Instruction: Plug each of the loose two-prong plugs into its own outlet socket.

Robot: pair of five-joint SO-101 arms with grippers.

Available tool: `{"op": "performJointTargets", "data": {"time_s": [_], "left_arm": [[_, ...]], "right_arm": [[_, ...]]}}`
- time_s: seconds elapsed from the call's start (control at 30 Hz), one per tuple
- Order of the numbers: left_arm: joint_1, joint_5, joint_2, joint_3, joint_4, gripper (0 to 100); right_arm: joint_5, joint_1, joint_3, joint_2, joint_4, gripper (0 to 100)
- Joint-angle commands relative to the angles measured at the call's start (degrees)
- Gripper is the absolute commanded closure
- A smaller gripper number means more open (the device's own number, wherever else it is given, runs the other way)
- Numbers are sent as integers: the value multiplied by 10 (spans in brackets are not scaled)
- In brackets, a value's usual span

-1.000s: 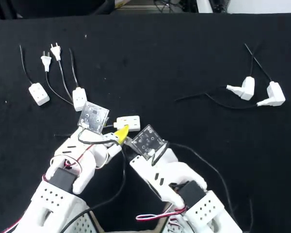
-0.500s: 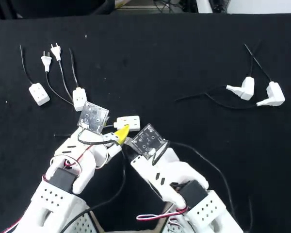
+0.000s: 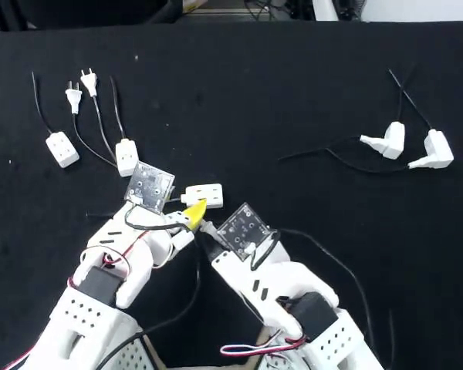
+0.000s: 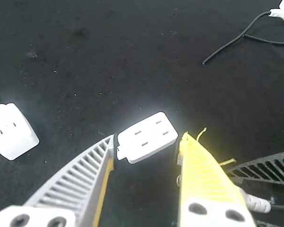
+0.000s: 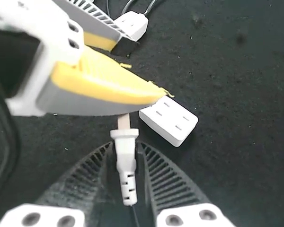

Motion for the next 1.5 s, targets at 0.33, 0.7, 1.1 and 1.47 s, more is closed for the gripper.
{"op": "performJointTargets", "data": {"time_s": [0.33, 0.7, 1.1, 1.47], "left_arm": [[1, 0, -7, -5, -4, 780], [1, 0, -7, -5, -2, 780], [-36, 0, -8, 0, -4, 780], [-270, 200, -3, -18, -50, 780]], "right_arm": [[14, 4, -52, -94, -36, 988], [31, 5, -188, 51, -65, 988], [26, 46, -315, 289, -42, 987], [110, 74, -342, 531, 11, 858]]}}
